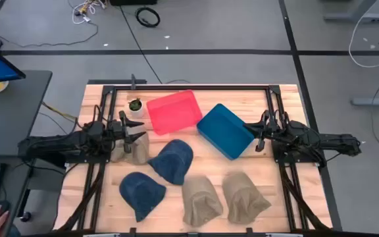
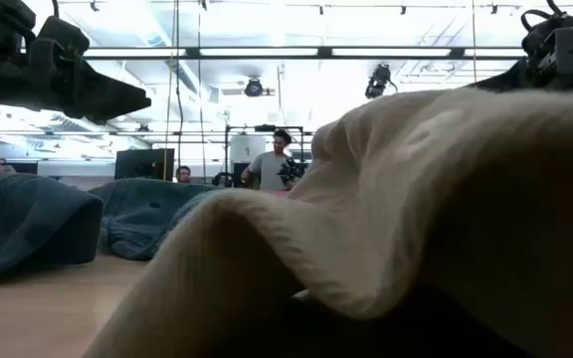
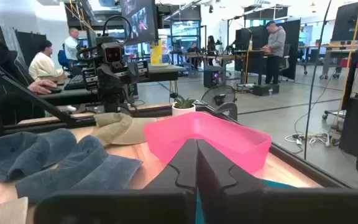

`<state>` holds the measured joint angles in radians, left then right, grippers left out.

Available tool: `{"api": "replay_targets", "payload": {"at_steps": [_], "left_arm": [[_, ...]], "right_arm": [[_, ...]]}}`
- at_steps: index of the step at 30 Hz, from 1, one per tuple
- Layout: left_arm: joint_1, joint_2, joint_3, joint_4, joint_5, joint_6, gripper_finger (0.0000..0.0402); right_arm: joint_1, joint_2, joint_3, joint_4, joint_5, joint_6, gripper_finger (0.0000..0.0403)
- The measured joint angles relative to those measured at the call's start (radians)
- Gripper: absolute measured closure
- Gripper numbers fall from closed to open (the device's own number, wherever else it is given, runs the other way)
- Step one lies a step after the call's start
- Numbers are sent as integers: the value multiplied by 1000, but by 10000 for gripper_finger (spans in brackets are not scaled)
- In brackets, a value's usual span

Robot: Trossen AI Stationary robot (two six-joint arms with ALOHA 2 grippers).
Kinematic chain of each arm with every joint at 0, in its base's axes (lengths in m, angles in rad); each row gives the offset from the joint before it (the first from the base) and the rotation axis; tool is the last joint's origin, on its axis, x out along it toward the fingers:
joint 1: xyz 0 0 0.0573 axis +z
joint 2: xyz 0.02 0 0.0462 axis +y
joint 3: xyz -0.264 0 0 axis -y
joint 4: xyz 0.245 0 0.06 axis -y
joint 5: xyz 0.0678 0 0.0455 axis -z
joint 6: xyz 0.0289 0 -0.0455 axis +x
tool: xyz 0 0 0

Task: Pick & Place hat

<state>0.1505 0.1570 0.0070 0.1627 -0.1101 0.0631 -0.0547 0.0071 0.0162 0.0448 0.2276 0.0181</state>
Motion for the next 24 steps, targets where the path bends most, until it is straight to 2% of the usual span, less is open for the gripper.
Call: {"api": "replay_targets", "payload": {"at_steps": [9,13,19,24], "left_arm": [[0,0,0,11,0,-2,204],[0,0,8,38,0,-67,204],[-2,14,108,44,0,-106,204],[-17,111,216,-10,4,-105,204]], "right_arm": [[0,0,0,3,0,-4,397],[0,0,0,70,-1,37,391],[0,0,0,248,-69,-37,340],[0,14,22,334,-153,-32,281]]}}
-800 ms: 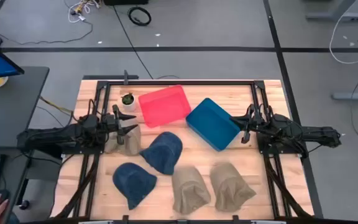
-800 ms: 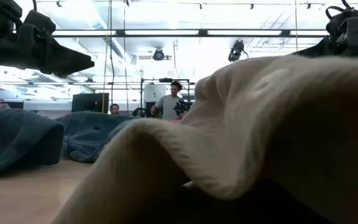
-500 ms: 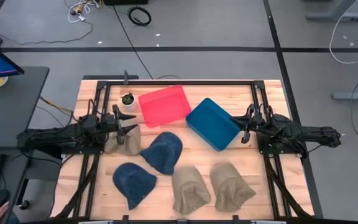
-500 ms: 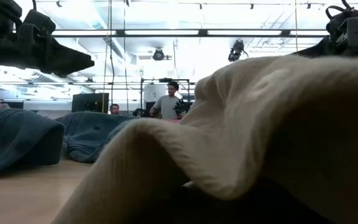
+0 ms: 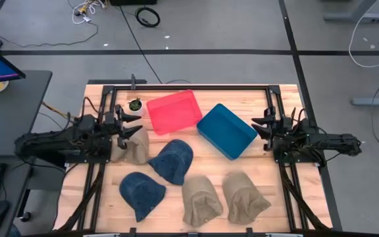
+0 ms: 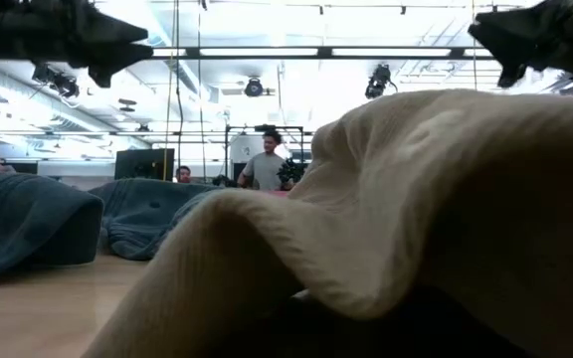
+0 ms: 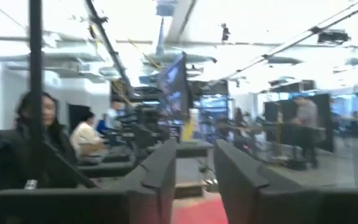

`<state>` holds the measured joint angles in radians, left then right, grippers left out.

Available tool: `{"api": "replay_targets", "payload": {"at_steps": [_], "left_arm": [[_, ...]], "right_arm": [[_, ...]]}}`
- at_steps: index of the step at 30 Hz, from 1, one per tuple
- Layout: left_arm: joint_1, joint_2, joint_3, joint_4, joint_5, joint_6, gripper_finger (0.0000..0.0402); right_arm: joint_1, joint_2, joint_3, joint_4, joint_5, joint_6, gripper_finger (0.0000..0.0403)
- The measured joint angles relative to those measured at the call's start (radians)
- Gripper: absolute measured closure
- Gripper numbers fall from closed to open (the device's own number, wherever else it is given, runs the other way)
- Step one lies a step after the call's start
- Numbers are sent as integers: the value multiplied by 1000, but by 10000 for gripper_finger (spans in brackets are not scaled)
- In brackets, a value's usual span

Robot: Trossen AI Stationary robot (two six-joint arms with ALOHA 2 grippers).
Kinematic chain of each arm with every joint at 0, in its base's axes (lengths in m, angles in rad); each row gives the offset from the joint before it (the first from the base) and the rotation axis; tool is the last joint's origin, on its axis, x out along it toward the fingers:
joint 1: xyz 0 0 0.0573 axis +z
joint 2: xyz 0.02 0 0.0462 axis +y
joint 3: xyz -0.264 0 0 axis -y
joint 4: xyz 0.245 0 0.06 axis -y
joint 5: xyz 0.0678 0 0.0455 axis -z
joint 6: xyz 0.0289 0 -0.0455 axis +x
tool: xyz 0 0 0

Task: Pick & Place hat
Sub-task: Put the top blue cap into the red bin

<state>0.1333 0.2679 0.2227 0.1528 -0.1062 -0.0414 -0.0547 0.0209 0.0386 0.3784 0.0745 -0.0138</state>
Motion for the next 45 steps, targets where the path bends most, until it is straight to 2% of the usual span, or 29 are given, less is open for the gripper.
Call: {"api": "replay_targets", "payload": {"at_steps": [4,9,13,16,20,26,34,45], "left_arm": [[-3,111,81,-16,1,32,204],[-3,212,168,-50,2,69,204],[-3,287,181,-61,12,21,204],[-6,350,181,-63,75,-27,204],[-48,448,181,-61,170,-63,204],[-156,643,181,-12,178,-79,204],[-213,863,183,106,111,-69,204],[-212,1086,183,103,60,-157,204]], "right_arm": [[0,72,86,-9,-8,2,252],[1,279,271,-136,-42,10,247],[16,488,424,-295,-43,22,253],[31,647,519,-374,-43,23,257],[41,822,617,-413,-43,21,262],[38,1020,716,-442,-40,2,266],[37,1165,796,-448,-38,-29,266],[37,1189,813,-453,-38,-48,266]]}}
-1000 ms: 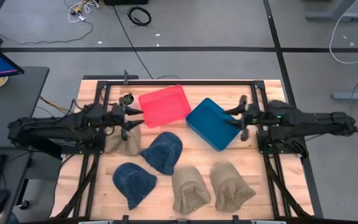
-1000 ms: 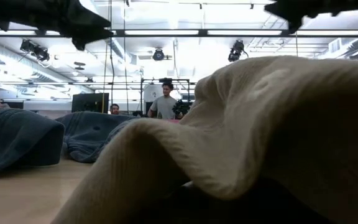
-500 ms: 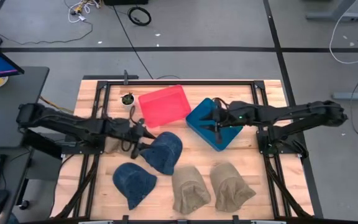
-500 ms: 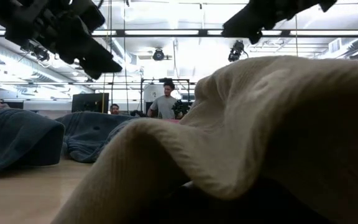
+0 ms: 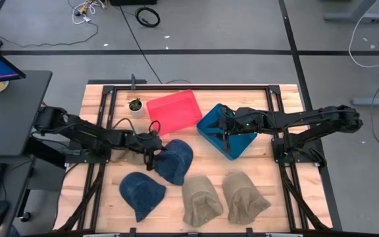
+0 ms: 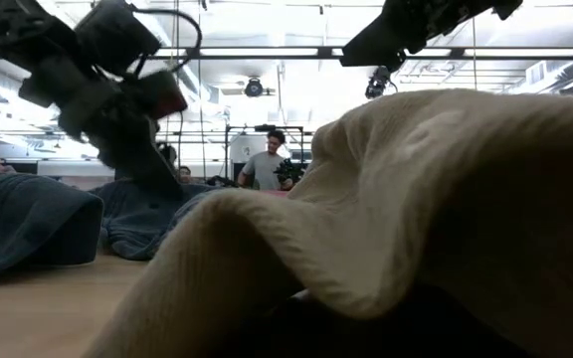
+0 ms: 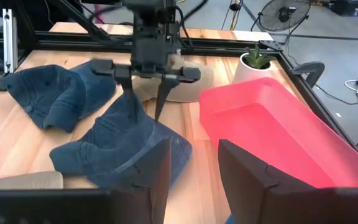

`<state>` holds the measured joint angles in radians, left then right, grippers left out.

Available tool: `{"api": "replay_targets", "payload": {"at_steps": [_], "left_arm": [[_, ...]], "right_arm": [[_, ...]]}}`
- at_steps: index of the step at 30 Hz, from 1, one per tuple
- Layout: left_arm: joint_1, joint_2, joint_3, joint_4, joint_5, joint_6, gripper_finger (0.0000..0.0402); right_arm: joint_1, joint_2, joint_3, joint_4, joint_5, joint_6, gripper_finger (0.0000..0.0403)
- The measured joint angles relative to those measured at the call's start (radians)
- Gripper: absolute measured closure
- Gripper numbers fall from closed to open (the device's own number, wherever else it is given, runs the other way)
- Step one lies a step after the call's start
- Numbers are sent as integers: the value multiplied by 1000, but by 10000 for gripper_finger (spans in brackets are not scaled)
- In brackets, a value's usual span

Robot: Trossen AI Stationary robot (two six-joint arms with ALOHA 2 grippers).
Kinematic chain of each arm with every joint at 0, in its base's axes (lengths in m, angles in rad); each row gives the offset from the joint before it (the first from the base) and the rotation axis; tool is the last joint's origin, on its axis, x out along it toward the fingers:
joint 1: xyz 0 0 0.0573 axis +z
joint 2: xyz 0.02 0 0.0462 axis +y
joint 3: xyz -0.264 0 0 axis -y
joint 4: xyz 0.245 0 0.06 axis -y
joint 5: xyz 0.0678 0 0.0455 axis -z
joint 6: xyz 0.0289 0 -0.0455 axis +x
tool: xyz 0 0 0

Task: Pick & Place hat
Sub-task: Put the top blue cap into the red bin

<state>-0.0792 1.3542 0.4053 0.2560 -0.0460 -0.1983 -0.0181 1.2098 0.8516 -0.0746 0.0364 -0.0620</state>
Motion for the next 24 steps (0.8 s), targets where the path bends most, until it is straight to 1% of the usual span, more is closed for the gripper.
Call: {"api": "replay_targets", "payload": {"at_steps": [3,6,8,12,13,17,20,22,24], "left_arm": [[0,40,0,4,-22,-1,207],[0,64,1,9,-32,0,233],[0,66,2,8,-34,-1,270],[-6,63,2,33,-33,-3,374],[-11,58,5,30,-33,-12,384],[-40,51,63,31,-32,-22,386],[-58,36,134,-11,-29,23,387],[-59,2,182,-94,-40,63,389],[-51,-16,252,-185,-90,127,389]], "right_arm": [[0,0,0,0,0,0,266],[0,0,0,-1,0,0,267],[0,0,0,-1,0,0,268],[0,0,0,-17,0,0,269],[0,0,0,-22,0,0,269],[0,0,0,-56,0,0,269],[0,0,0,-79,0,1,269],[0,0,0,-83,0,1,269],[0,0,0,-83,0,1,269]]}}
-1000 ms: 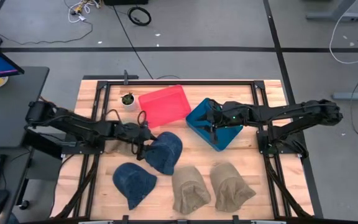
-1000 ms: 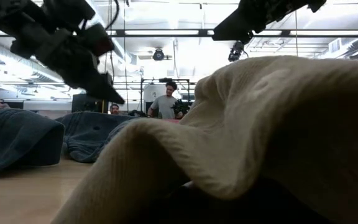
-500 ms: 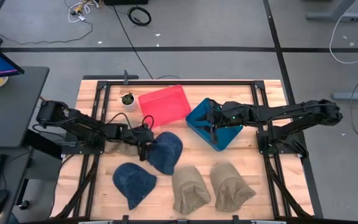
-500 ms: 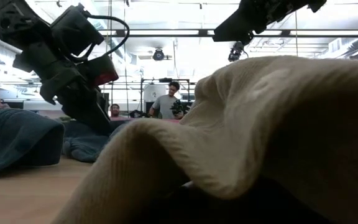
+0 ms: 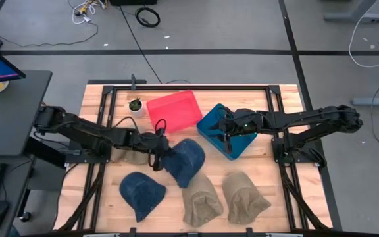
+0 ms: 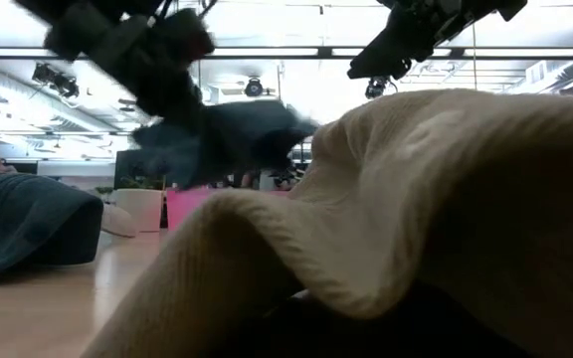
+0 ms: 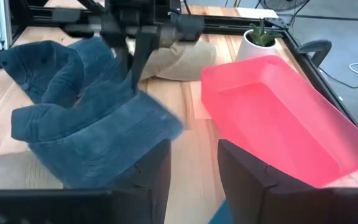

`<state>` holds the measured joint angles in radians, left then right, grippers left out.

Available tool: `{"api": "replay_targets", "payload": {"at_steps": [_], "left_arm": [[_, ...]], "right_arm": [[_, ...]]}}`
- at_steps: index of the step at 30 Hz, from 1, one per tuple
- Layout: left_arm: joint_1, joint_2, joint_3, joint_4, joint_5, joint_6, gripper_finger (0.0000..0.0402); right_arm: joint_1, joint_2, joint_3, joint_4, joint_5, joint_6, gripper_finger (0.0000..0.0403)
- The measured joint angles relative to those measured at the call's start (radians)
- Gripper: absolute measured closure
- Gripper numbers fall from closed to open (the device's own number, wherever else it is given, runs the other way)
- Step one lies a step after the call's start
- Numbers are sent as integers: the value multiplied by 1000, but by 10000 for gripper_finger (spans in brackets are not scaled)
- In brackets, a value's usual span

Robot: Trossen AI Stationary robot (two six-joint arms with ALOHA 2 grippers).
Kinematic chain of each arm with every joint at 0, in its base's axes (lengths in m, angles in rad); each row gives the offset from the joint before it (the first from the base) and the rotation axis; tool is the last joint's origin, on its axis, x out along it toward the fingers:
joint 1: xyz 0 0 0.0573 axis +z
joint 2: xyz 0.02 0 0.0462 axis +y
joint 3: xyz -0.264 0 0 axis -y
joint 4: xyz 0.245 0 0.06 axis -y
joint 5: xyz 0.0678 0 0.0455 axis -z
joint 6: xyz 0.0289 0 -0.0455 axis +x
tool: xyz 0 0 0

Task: Pick & Place hat
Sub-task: Put the top blue cap into the red bin

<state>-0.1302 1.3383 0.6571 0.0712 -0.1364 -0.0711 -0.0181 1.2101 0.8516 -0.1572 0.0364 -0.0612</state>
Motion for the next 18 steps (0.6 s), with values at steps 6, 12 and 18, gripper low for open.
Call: {"api": "replay_targets", "payload": {"at_steps": [6,12,18], "left_arm": [[94,-37,243,-413,-288,280,382],[333,-3,433,-627,-248,583,387],[550,4,507,-602,-164,943,388]], "right_arm": [[0,0,0,-1,0,0,269],[0,0,0,-1,0,-1,269],[0,0,0,-1,0,-4,269]]}}
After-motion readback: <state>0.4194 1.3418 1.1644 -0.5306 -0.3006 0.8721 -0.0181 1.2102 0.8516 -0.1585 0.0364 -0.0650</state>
